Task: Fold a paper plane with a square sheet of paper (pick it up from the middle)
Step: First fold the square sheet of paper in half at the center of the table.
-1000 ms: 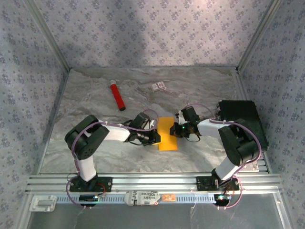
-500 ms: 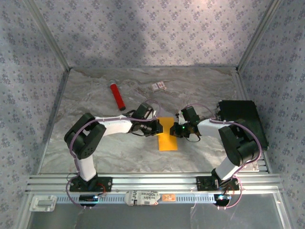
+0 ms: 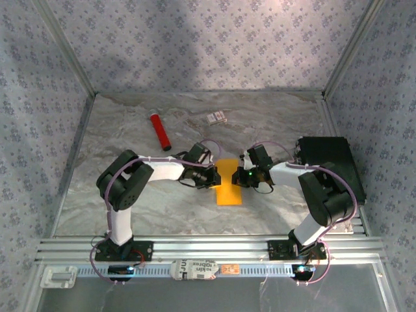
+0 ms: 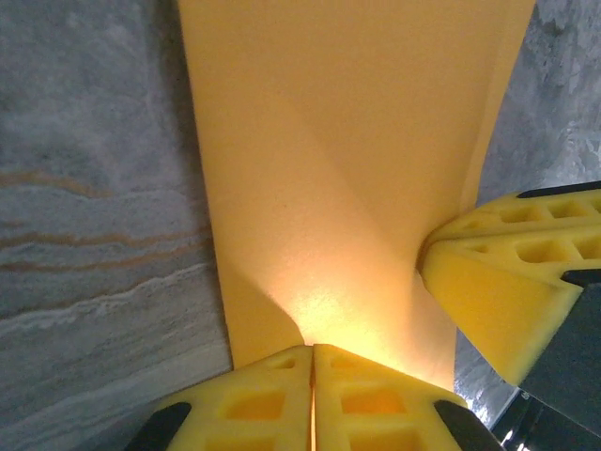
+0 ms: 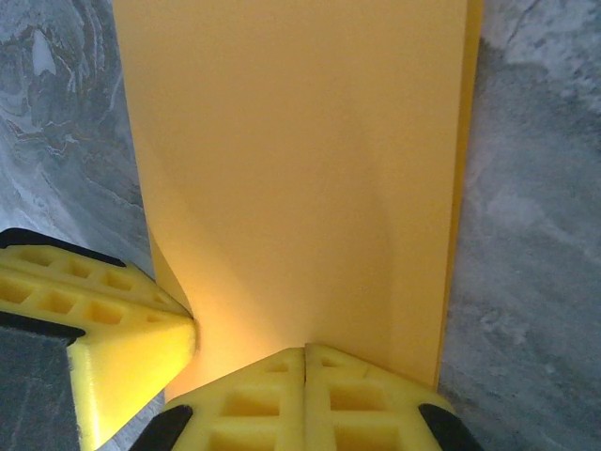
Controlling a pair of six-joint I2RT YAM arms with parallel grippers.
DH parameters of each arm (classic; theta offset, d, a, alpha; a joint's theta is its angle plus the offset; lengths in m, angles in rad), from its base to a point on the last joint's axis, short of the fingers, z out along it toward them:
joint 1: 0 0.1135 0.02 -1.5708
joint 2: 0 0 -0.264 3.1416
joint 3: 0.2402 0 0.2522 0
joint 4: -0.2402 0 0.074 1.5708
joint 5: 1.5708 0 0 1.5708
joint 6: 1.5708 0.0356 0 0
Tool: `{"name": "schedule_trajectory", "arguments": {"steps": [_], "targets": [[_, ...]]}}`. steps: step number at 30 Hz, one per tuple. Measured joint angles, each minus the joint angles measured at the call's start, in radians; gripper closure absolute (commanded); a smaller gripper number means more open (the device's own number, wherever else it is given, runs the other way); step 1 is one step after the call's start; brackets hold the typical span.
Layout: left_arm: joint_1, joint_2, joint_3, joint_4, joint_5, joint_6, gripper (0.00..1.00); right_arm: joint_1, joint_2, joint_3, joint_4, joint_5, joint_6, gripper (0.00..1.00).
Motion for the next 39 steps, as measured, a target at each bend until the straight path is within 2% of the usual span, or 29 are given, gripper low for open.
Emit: {"name": "schedule_trajectory", "arguments": {"steps": [13, 29, 39], "targets": [[0.074, 0.013, 0.054, 0.018, 0.034, -0.003, 0.92, -0.005, 0.000, 0.000, -0.005, -0.002, 0.000, 1.00], [0.072, 0.045, 0.049, 0.017, 0.032, 0.009, 0.91, -0.009, -0.004, 0.000, -0.016, -0.002, 0.000, 1.00], [0.068, -0.023, 0.061, -0.006, 0.012, 0.009, 0.91, -0.005, 0.000, 0.011, -0.025, -0.004, 0.008, 1.00]]}}
